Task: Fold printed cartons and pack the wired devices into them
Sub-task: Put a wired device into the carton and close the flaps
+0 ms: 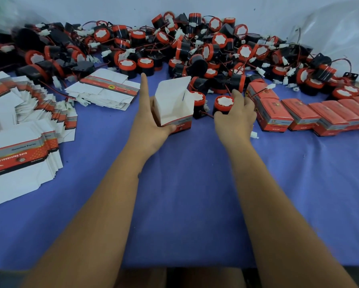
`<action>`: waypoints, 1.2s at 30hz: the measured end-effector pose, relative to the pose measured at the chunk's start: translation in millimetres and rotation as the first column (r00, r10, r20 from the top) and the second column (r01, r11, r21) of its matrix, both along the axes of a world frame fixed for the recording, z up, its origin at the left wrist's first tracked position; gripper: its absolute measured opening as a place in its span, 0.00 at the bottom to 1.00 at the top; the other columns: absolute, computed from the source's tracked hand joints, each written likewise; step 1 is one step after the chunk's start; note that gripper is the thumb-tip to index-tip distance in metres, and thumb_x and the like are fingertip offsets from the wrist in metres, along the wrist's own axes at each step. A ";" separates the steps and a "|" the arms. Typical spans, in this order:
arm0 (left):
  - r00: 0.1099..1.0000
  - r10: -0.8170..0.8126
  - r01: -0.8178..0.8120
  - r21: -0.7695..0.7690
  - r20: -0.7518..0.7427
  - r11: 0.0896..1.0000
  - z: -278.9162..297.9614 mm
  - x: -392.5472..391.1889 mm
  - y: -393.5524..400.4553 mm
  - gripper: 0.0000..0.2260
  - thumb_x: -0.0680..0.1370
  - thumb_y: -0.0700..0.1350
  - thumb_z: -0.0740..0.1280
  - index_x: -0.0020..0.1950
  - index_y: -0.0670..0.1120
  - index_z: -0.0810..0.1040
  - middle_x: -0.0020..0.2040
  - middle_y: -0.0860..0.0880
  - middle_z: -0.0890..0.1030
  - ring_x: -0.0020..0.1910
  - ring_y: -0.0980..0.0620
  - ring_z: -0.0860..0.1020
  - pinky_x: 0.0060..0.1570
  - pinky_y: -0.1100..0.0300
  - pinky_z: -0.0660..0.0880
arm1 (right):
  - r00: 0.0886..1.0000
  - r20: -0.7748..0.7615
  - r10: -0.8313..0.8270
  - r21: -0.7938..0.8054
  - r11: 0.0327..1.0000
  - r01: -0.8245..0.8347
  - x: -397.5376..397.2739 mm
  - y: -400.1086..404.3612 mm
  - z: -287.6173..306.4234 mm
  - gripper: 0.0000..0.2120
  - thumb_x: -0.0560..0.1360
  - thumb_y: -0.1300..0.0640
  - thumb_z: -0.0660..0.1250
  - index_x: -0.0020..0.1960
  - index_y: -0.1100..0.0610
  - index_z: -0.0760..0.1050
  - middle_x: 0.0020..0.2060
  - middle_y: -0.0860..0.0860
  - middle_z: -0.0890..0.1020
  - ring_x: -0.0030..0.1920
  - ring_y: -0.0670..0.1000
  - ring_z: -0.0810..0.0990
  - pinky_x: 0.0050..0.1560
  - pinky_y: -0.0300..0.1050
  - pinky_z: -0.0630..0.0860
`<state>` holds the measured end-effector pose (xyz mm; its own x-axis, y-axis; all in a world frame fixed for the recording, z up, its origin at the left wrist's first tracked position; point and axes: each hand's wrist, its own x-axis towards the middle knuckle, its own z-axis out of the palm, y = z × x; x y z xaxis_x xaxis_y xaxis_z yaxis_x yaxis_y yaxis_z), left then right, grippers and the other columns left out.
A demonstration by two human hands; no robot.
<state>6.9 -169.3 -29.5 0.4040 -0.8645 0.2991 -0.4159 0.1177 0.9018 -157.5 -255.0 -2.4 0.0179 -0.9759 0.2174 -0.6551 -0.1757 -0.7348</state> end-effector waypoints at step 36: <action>0.994 0.001 0.006 0.065 -0.109 0.998 5.0 1.9 1.2 0.27 0.69 0.43 0.79 0.65 0.47 0.73 0.57 0.53 0.82 0.55 0.56 0.81 0.55 0.56 0.79 | 0.934 0.043 0.356 -0.580 0.770 -0.266 36.1 55.6 -10.4 0.20 0.66 0.60 0.73 0.56 0.63 0.76 0.54 0.57 0.75 0.53 0.55 0.73 0.50 0.49 0.75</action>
<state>8.8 -168.1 -24.5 0.4286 -0.8818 0.1968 -0.3143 0.0587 0.9475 -121.4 -199.4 -12.8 0.2246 -0.6297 0.7437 -0.3885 -0.7578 -0.5243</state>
